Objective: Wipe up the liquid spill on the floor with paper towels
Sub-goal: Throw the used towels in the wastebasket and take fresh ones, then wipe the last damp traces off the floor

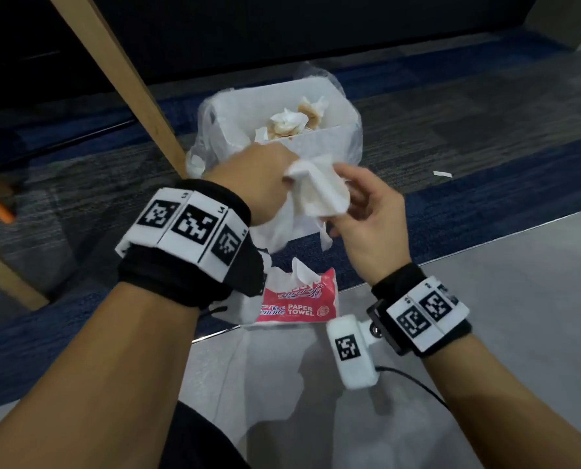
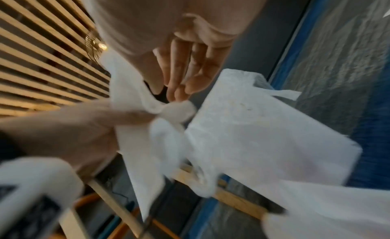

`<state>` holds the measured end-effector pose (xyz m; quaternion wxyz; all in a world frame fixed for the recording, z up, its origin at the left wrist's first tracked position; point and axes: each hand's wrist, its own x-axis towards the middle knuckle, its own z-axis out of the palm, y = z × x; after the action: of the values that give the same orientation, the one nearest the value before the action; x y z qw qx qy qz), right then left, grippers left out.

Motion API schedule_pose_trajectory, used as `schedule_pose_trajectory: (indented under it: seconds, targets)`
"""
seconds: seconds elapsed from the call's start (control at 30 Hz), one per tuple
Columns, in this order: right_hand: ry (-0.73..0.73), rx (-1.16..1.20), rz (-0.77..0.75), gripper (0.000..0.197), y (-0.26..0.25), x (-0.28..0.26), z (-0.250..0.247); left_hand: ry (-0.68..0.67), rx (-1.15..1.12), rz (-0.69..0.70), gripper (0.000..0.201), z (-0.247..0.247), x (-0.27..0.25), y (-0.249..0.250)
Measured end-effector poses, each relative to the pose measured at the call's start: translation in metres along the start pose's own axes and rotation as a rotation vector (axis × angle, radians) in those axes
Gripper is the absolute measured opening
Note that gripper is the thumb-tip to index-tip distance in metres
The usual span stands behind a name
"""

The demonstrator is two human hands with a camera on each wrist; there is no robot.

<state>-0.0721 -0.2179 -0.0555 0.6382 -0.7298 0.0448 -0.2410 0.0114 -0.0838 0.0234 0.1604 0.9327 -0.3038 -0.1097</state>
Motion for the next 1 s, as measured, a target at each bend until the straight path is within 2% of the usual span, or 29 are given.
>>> schedule_pose_trajectory:
  seconds: [0.07, 0.1, 0.17, 0.2, 0.23, 0.27, 0.33, 0.37, 0.4, 0.47, 0.53, 0.63, 0.7, 0.8, 0.9, 0.97, 1.0]
  targets:
    - [-0.029, -0.189, 0.131, 0.015, 0.021, -0.017, 0.0, 0.168, 0.016, -0.058, 0.031, -0.008, -0.002, -0.003]
    - [-0.138, -0.371, 0.214, 0.014, 0.035, -0.026, 0.002, 0.21, 0.021, -0.07, 0.037, -0.01, -0.005, -0.003]
    - [-0.435, -0.756, 0.419, 0.058, 0.068, -0.04, 0.009, 0.221, 0.019, -0.07, 0.043, -0.011, -0.008, -0.001]
    - [-0.542, -0.867, 0.525, 0.076, 0.082, -0.043, 0.015, 0.206, 0.015, -0.062, 0.041, -0.01, -0.008, 0.0]
    - [-0.577, -0.905, 0.596, 0.081, 0.093, -0.044, 0.021, 0.183, 0.017, -0.057, 0.038, -0.008, -0.008, 0.0]
    - [-0.565, -0.909, 0.618, 0.071, 0.101, -0.043, 0.026, 0.158, 0.028, -0.053, 0.034, -0.006, -0.007, 0.0]
    - [-0.499, -0.907, 0.559, 0.028, 0.109, -0.037, 0.028, 0.11, 0.059, -0.063, 0.027, -0.001, -0.005, 0.0]
    - [-0.455, -0.91, 0.517, 0.013, 0.109, -0.033, 0.027, 0.09, 0.073, -0.078, 0.025, 0.0, -0.004, -0.001]
    - [-0.406, -0.891, 0.475, 0.008, 0.108, -0.029, 0.023, 0.074, 0.081, -0.09, 0.024, 0.001, -0.003, -0.001]
    - [-0.314, -0.794, 0.4, 0.016, 0.1, -0.023, 0.014, 0.058, 0.101, -0.09, 0.019, 0.001, -0.004, -0.001]
    - [-0.264, -0.591, 0.332, 0.022, 0.079, -0.02, 0.006, 0.022, 0.092, -0.071, 0.009, 0.001, -0.004, 0.001]
    - [-0.163, -0.272, 0.215, 0.019, 0.033, -0.011, -0.01, -0.169, -0.009, -0.026, 0.016, 0.003, -0.008, 0.006]
    - [-0.153, -0.162, 0.122, 0.017, 0.0, 0.0, -0.027, -0.26, -0.092, 0.011, 0.019, 0.007, -0.009, 0.016]
    - [-0.19, -0.053, 0.021, 0.021, -0.038, 0.016, -0.053, -0.213, -0.222, 0.093, 0.025, 0.009, -0.014, 0.04]
    - [-0.224, -0.064, -0.038, 0.02, -0.055, 0.023, -0.077, -0.099, -0.375, 0.164, 0.006, 0.012, -0.012, 0.059]
    - [-0.291, -0.06, -0.003, 0.009, -0.051, 0.021, -0.091, -0.011, -0.445, 0.214, 0.028, 0.02, -0.007, 0.066]
    - [-0.334, -0.031, 0.038, 0.018, -0.047, 0.017, -0.098, 0.021, -0.487, 0.236, 0.037, 0.024, -0.005, 0.07]
